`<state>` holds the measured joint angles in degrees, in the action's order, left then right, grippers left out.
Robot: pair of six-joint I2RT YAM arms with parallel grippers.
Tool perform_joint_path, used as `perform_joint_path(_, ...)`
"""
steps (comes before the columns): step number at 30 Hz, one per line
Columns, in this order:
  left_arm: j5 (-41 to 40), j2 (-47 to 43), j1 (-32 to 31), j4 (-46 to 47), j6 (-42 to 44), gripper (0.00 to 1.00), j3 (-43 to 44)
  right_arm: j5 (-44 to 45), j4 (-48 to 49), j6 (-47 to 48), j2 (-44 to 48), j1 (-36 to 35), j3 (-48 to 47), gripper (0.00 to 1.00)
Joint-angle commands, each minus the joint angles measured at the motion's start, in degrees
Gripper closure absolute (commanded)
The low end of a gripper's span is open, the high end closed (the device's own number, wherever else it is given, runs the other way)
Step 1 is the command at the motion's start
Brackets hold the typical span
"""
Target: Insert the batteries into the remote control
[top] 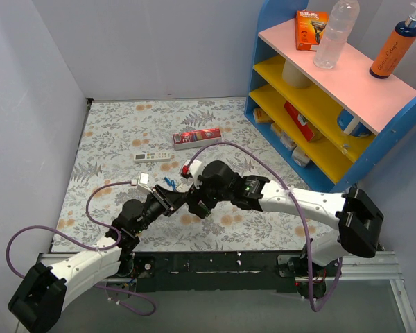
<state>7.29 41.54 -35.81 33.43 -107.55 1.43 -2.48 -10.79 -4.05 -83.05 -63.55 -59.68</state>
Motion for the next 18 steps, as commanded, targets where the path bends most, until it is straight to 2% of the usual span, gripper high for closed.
perform_joint_path(1, -0.96, -1.2, -0.14, 0.32, 0.76, 1.0, 1.03, 5.29, -1.34, 0.36, -2.55, -1.22, -4.3, 0.16)
perform_joint_path(5, -1.14, -1.29, -0.22, 0.06, 0.94, 1.0, 1.12, 5.47, -2.22, 0.89, -3.79, -2.02, -5.01, 0.26)
perform_joint_path(8, -0.87, -1.2, -0.22, -0.03, 1.02, 1.0, 1.29, 5.38, -3.01, 1.5, -4.14, -2.11, -4.92, 0.44)
perform_joint_path(9, -0.53, -1.2, -0.14, -0.64, 1.2, 1.0, 1.47, 5.64, -3.1, 1.85, -4.23, -2.11, -4.83, 0.58)
perform_joint_path(10, -0.43, -1.37, -0.22, -1.17, 1.46, 0.97, 1.64, 5.82, -3.36, 2.12, -4.23, -2.11, -4.74, 0.65)
perform_joint_path(12, -0.69, -1.98, -0.13, -4.4, 2.86, 0.86, 2.78, 5.91, -4.24, 3.43, -4.14, -2.11, -4.22, 0.81)
perform_joint_path(13, -0.96, -3.03, -0.22, -5.82, 3.57, 0.79, 3.4, 5.91, -4.5, 3.87, -3.97, -2.11, -4.04, 0.85)
perform_joint_path(14, -1.14, -3.74, -0.14, -7.4, 4.44, 0.6, 4.62, 6.17, -4.85, 3.88, -3.88, -2.02, -3.43, 0.88)
perform_joint_path(15, -1.66, -4.62, -0.13, -11.76, 5.93, 0.49, 5.59, 6.17, -5.73, 5.53, -3.97, -2.02, -3.16, 0.92)
perform_joint_path(17, -4.2, -7.68, 0.13, -16.88, 8.39, 0.26, 7.61, 5.74, -6.61, 8.26, -4.14, -2.02, -2.37, 0.93)
perform_joint_path(18, -5.34, -8.75, 0.13, -21.95, 11.36, 0.22, 10.06, 5.3, -7.05, 9.23, -4.14, -1.93, -1.59, 0.93)
